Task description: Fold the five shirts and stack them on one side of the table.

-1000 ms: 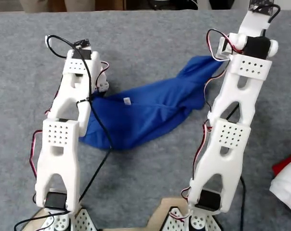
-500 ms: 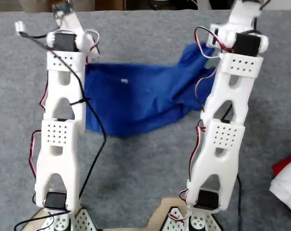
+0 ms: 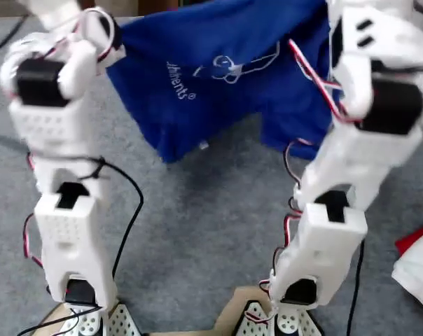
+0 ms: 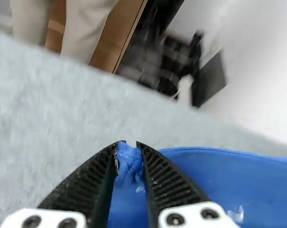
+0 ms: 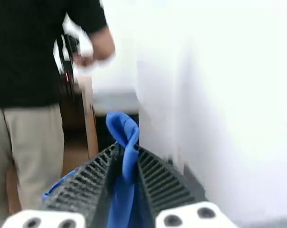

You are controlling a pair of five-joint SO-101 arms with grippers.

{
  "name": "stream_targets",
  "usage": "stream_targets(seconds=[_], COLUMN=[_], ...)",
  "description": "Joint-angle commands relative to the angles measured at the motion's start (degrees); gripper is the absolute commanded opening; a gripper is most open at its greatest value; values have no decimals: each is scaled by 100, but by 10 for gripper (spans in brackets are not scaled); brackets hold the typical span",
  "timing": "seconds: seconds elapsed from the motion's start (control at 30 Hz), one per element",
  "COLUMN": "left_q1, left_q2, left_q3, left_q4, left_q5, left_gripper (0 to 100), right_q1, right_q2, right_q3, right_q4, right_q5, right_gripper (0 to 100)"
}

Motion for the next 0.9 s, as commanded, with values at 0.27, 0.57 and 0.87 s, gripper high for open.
stream_targets(seconds=[0.27,0.57,0.87], left_q1=[-26,-18,9], left_q2=[-2264,-4022,-4989], left_q3=[-193,-193,-132], left_q4=[62,62,62], left_q5=[-352,-835,-1037], left_gripper=[19,19,19], right_q1=[-40,-40,-31], right_q2=[-1780,-3187,-3714], right_q3=[-189,-136,-119], right_q4=[-193,-193,-158], right_q5=[35,44,53], right_gripper=[5,5,5])
